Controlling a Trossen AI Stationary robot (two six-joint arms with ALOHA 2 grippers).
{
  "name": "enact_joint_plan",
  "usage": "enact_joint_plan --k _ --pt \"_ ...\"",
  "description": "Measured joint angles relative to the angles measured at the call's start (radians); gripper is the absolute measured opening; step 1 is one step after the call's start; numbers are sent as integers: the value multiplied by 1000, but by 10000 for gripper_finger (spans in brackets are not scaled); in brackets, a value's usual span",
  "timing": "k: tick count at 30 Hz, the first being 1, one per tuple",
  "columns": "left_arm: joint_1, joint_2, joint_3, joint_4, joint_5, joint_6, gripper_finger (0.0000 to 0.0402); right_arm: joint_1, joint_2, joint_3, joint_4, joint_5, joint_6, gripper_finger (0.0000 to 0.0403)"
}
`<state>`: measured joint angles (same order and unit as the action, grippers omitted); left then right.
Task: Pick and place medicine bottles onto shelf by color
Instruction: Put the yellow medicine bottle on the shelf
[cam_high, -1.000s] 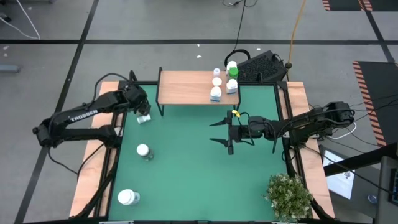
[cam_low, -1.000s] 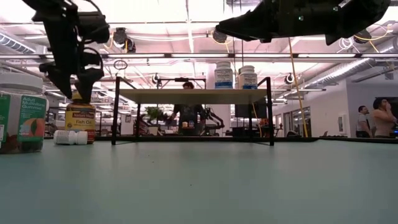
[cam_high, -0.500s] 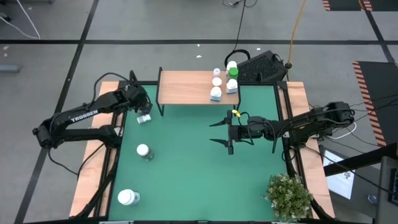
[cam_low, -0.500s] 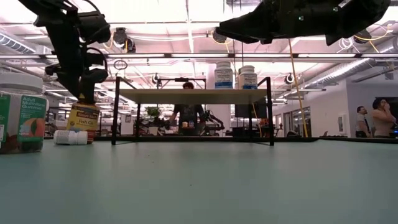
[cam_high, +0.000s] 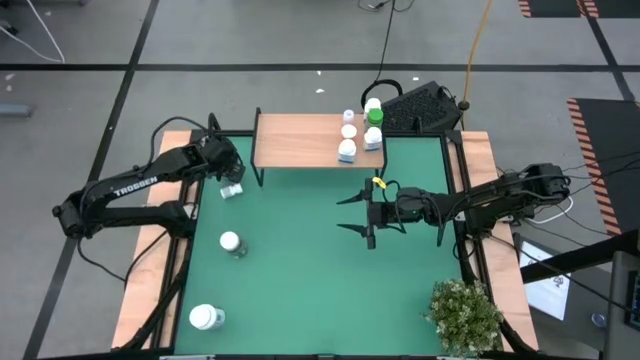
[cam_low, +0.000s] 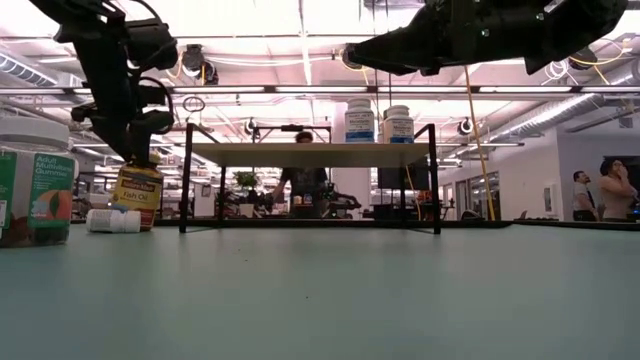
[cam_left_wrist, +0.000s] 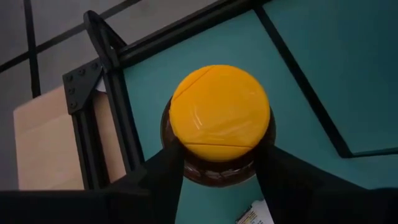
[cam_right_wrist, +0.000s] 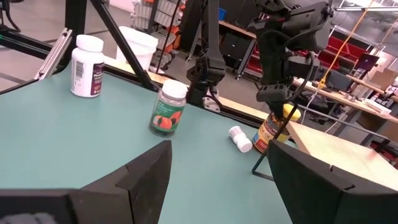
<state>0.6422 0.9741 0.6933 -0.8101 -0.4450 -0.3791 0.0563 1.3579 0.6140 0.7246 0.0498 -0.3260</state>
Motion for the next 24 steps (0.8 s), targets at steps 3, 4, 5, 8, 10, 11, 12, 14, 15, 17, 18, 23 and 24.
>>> enact_joint_plan --k 3,4,5,8,10,11,12,14,15,17,18,23,24 --pt "0 0 0 0 0 0 206 0 0 0 2 0 0 260" --pt "0 0 0 0 0 0 214 0 0 0 3 0 0 260" --pt "0 -1 0 0 0 0 225 0 0 0 3 0 0 260" --pt "0 -6 -1 -1 0 7 262 0 0 0 4 0 -1 260" --pt "0 -6 -2 -3 0 14 289 0 0 0 5 1 -5 260" --pt "1 -6 -2 -2 -1 26 302 0 -1 0 4 1 -5 260" --pt "3 -6 -2 -1 -4 39 314 0 -4 0 4 1 -7 260" --pt "12 -6 -2 3 -11 64 334 0 -6 0 6 1 -9 260" --pt "19 -6 -2 10 -17 80 342 0 -6 0 6 1 -13 260" --pt "35 -6 -2 38 -30 115 354 0 -9 0 2 1 -24 260" --pt "45 -6 -2 50 -31 131 358 0 -10 0 5 1 -28 260" --pt "86 -5 -2 67 -22 177 347 0 -11 0 3 1 -44 260" --pt "92 -5 -2 65 -14 178 338 0 -11 0 3 1 -51 260"
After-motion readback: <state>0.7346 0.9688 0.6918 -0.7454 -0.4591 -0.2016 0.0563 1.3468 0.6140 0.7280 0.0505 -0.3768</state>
